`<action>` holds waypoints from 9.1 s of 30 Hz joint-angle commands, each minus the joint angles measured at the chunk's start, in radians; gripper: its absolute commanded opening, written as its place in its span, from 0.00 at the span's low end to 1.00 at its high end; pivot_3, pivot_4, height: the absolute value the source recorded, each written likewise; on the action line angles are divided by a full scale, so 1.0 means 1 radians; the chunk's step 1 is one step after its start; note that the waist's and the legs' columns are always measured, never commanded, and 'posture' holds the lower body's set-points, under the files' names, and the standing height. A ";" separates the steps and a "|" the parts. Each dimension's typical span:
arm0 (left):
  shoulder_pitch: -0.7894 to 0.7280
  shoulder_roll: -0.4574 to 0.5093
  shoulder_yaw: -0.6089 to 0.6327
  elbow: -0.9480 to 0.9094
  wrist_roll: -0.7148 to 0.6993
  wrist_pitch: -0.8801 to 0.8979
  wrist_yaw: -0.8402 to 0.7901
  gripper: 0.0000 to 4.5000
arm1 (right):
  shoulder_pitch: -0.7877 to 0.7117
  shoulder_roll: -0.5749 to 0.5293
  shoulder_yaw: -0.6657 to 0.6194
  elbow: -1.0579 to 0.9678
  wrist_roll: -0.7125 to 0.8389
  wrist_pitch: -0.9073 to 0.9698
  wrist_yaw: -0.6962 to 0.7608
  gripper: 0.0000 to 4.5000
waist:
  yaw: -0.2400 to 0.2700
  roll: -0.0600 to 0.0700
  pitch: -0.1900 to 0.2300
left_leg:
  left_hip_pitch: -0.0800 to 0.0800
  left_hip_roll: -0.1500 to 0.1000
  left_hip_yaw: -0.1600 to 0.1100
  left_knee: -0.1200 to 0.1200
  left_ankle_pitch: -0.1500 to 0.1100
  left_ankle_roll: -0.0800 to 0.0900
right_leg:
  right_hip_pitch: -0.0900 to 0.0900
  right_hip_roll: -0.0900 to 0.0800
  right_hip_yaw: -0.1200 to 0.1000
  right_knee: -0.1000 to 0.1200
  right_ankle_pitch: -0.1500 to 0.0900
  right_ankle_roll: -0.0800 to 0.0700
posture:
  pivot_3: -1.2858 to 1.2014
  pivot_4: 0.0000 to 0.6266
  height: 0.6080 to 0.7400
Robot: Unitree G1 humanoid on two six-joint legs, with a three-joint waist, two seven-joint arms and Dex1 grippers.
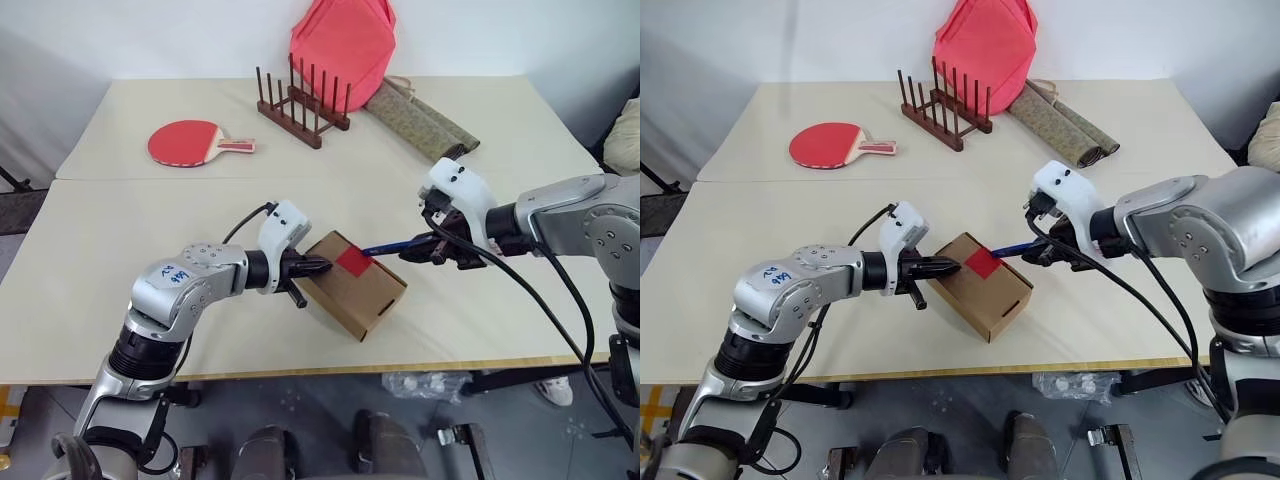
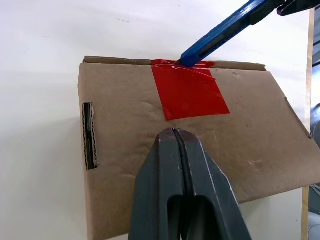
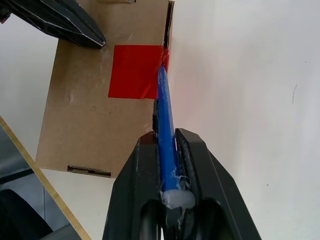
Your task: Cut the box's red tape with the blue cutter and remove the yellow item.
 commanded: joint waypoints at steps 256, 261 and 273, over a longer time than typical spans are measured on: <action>0.011 -0.019 -0.025 0.186 0.146 -0.334 -0.232 0.00 | 0.170 0.094 -0.205 0.282 1.195 -0.243 -1.271 0.00 | -0.023 0.004 -0.001 | -0.003 0.000 0.001 -0.003 0.002 0.001 | -0.001 0.002 0.001 -0.007 0.004 0.000 | 0.52 0.24 1.00; 0.009 -0.015 -0.019 0.211 0.173 -0.350 -0.227 0.00 | 0.137 0.070 -0.150 0.245 1.195 -0.302 -1.291 0.00 | -0.022 0.004 -0.001 | -0.003 0.001 0.001 -0.003 0.002 0.002 | -0.001 0.002 0.001 -0.007 0.004 0.001 | 0.52 0.24 1.00; 0.027 -0.030 0.095 0.194 0.126 -0.329 -0.234 0.00 | 0.068 0.040 -0.057 0.247 1.195 -0.320 -1.356 0.00 | -0.006 0.004 -0.001 | -0.007 0.001 0.001 -0.003 0.002 0.004 | -0.003 0.000 -0.001 -0.010 0.005 0.002 | 0.52 0.24 1.00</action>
